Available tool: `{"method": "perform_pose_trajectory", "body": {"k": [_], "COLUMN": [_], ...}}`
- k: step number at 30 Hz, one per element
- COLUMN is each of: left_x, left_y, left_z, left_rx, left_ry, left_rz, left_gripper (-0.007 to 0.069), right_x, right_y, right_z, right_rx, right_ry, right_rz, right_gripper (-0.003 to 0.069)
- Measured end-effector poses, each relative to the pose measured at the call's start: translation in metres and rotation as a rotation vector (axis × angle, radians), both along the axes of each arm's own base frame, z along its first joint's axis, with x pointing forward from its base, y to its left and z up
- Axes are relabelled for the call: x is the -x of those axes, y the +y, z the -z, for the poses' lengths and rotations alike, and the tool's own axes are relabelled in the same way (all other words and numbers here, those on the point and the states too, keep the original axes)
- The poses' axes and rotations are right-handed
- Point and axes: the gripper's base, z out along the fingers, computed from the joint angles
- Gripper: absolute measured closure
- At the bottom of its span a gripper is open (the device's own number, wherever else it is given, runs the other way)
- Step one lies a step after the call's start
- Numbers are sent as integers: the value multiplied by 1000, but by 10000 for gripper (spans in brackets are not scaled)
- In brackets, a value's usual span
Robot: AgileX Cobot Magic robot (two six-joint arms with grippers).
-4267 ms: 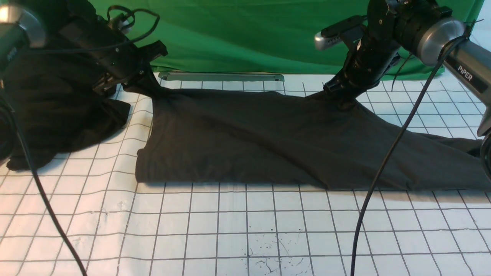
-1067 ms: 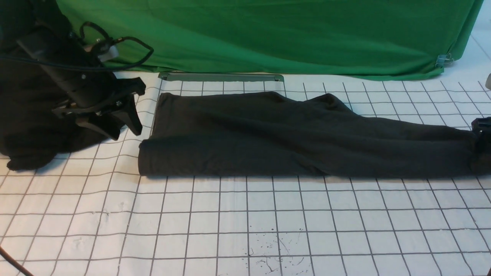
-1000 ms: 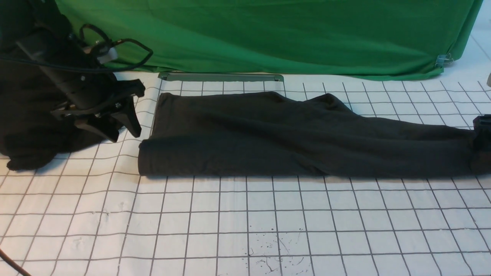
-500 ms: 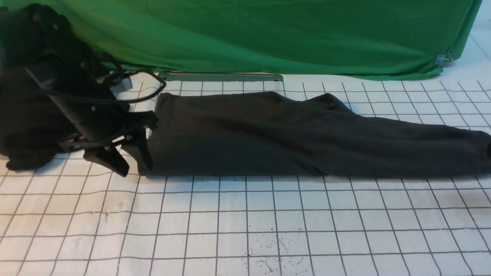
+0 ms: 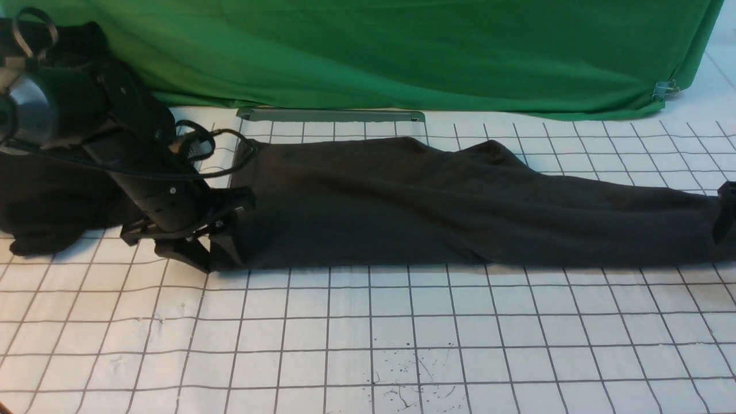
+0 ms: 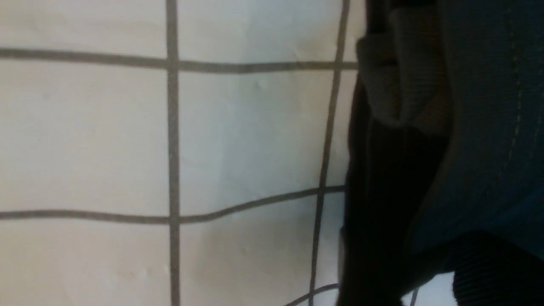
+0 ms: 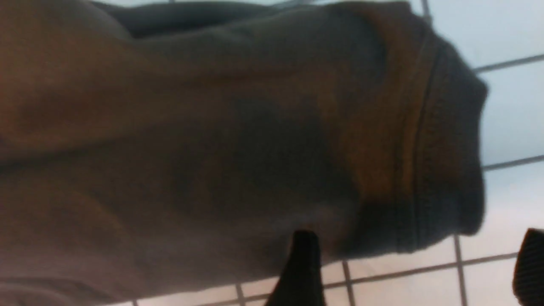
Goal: Fold a long-sleeved shirt over a white checkered tablecloth.
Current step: 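Pull the folded dark garment lengthwise by its ends to straighten it flat on the table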
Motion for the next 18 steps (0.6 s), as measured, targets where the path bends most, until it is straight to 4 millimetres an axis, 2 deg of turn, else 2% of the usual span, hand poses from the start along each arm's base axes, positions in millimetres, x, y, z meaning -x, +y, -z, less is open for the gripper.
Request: {"method": "perform_pose_trajectory", "body": {"k": [1, 3, 4, 5, 10, 15, 17, 18], "left_x": [0, 3, 3, 5, 8, 8, 8, 8], "left_y": [0, 2, 2, 3, 5, 7, 7, 7], "left_z": [0, -1, -1, -4, -9, -9, -9, -9], "left_rx": [-2, -40, -43, -60, -84, -115, -114, -113], "left_ry": [2, 11, 11, 11, 18, 22, 24, 26], "left_rz": [1, 31, 34, 46, 65, 74, 61, 52], "left_gripper": [375, 550, 558, 599, 619, 618, 615, 605], "right_x": [0, -2, -3, -4, -7, -9, -10, -11], "right_y": [0, -1, -1, -2, -3, -3, -3, -2], "right_z": [1, 9, 10, 11, 12, 22, 28, 31], "right_rx": [0, 1, 2, 6, 16, 11, 2, -12], "right_ry": [2, 3, 0, -10, -42, -26, -16, -12], "right_rz": [0, 0, 0, 2, 8, 9, 12, 18], "right_gripper": [63, 63, 63, 63, 68, 138, 247, 398]}}
